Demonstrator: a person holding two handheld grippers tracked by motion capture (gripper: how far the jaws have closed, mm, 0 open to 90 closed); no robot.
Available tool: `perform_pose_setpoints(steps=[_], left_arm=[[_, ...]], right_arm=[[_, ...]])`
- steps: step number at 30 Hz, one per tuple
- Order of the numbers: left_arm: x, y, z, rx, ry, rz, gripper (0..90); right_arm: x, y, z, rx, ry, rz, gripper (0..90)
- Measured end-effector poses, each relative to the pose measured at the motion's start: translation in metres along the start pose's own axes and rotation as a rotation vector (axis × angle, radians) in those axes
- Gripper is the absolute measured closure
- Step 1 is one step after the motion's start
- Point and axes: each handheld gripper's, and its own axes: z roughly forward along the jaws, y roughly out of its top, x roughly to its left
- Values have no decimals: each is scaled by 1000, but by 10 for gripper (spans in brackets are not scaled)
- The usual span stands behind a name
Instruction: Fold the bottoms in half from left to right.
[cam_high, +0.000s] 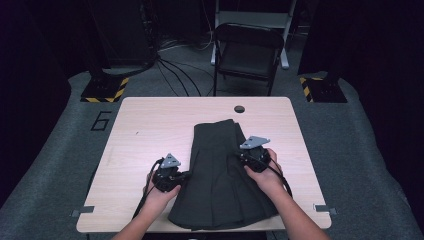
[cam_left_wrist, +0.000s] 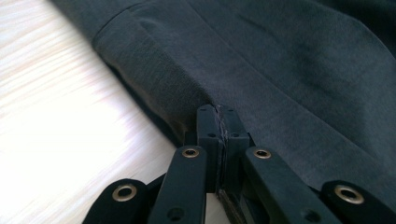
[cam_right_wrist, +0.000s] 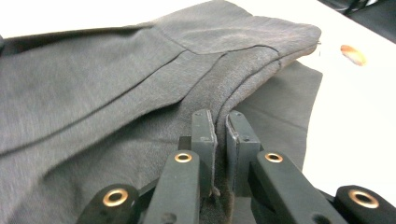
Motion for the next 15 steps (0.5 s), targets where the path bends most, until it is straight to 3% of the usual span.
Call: perform_pose_setpoints(steps=[2, 4, 5, 8, 11, 15], left_arm=[[-5, 4, 5, 11, -8, 20, 889], [-10, 7, 13, 17, -20, 21, 887], [-12, 9, 16, 19, -24, 26, 886], [-18, 12, 30, 27, -31, 23, 882], [-22, 13, 42, 48, -33, 42, 869], [-24, 10, 51, 72, -23, 54, 828]], right_arm=[[-8, 2, -6, -8, -11, -9, 833], [-15, 3, -9, -4, -22, 28, 833], [-20, 2, -9, 1, -25, 20, 833], [-32, -6, -1, 28, -40, 79, 832], [-41, -20, 10, 75, -56, 101, 831], [-49, -38, 25, 119, -40, 157, 827]])
